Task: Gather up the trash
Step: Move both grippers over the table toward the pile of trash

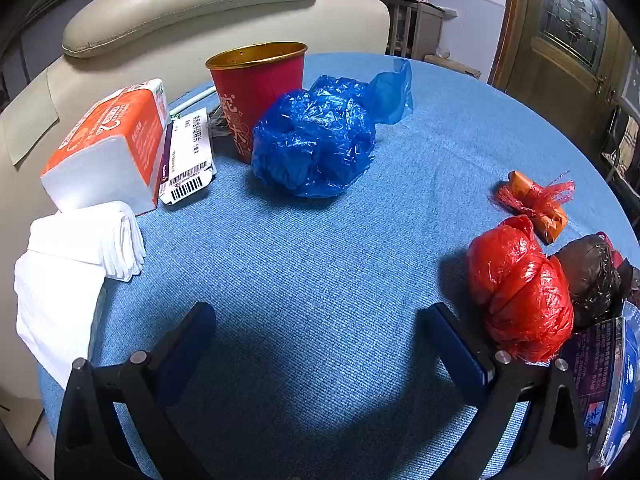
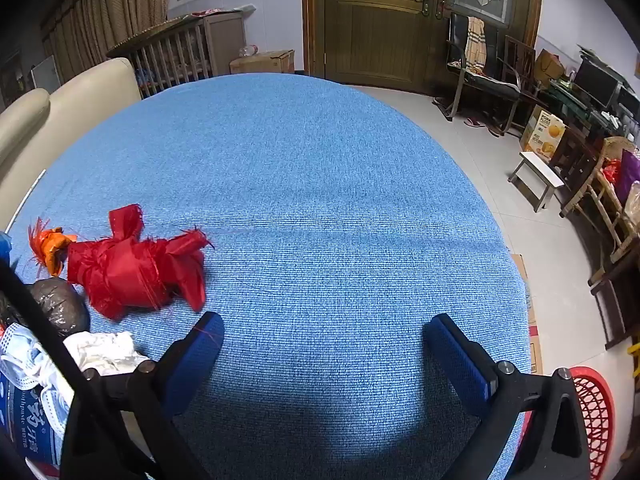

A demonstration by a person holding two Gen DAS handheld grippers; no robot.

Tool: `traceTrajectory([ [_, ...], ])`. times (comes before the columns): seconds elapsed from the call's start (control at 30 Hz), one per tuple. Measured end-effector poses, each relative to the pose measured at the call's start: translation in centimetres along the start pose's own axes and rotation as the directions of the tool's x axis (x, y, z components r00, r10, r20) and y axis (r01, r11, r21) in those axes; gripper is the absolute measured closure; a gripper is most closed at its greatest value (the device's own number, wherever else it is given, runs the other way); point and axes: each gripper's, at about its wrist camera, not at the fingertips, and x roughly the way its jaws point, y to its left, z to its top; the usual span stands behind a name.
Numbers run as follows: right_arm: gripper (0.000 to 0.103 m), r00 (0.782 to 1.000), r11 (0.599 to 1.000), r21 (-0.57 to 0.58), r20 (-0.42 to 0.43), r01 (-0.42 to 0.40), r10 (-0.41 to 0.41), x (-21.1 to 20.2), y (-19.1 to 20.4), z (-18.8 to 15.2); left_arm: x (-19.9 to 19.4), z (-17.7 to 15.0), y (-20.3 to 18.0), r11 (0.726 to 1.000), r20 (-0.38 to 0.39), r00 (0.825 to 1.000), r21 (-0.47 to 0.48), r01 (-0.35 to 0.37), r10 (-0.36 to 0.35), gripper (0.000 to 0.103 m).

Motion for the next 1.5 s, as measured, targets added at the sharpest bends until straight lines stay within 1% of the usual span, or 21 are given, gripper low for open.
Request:
traceTrajectory([
  [0.9,0.000,1.000,1.000,-0.002,0.000,0.002,-0.002,0.1,0.0,0.0,0.0,0.0,-0.1,1.000,0.000,1.000,0.000,0.001,-0.001,0.000],
  [1.13,0.000,1.000,1.000,0.024,-0.001,0.018,-0.018,0.1,0.0,-0.1,0.0,0.0,-0.1,1.000,0.000,1.000,0.001,0.001,-0.001,0.000],
  [1.2,0.000,1.000,1.000,0.025,-0.003,0.019,-0.019,0.3,0.2,0.1,0.0,0.0,-0.1,1.000,-0.002,1.000,0.012,0.008,-0.008,0.000],
  [1.27,0.000,1.000,1.000,0.018,-0.029,-0.001,0.001,0.3,0.2,0.3,-0.2,-0.1,-0.1,0.999,-0.016,0.999,0.034,0.028,-0.028,0.000],
  [1.3,0.000,0.999,0.999,0.030,-0.024,-0.033,0.033,-0.4,0.0,0.3,-0.5,-0.2,0.0,0.999,-0.018,0.999,0.033,0.029,-0.028,0.000],
  [1.33,0.000,0.999,0.999,0.033,0.002,-0.044,0.043,-1.2,-0.2,0.3,-1.0,-0.3,0.1,0.999,-0.013,0.999,0.032,0.030,-0.030,0.000],
  [1.4,0.000,0.997,0.999,0.007,0.067,-0.033,0.032,-3.3,-0.3,0.5,-2.3,-0.5,0.4,0.999,0.006,1.000,0.033,0.026,-0.026,0.000],
  [1.5,0.000,0.993,0.998,-0.028,0.109,-0.051,0.053,-5.9,-0.5,0.7,-4.2,-0.4,0.2,0.998,0.028,0.999,0.037,0.041,-0.042,0.000],
])
